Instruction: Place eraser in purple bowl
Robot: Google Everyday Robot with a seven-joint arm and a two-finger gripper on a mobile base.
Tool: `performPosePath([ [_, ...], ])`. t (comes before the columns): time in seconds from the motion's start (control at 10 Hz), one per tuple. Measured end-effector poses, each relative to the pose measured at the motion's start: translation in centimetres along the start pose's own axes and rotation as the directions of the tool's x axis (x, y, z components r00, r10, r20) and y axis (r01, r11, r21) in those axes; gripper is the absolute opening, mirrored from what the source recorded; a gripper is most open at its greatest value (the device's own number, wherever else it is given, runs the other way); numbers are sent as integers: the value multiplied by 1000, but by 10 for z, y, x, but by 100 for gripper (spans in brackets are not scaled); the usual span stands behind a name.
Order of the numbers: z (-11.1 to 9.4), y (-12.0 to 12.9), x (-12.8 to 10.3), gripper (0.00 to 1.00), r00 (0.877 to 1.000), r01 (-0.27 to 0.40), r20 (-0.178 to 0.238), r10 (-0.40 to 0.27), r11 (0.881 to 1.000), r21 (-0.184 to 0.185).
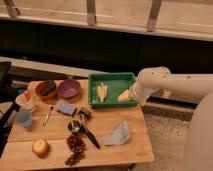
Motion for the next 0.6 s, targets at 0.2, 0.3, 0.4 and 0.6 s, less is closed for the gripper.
performPosePath([
  [0.2, 0, 0, 0, 79, 1000, 0, 2, 0, 1000, -1],
  [0.3, -2, 3, -4, 79, 1000, 9, 11, -9, 1000, -16],
  [0.4, -2, 7, -11, 79, 1000, 22, 19, -21, 999, -28],
  [0.6, 2, 40, -26, 79, 997, 74, 37, -72, 996, -46],
])
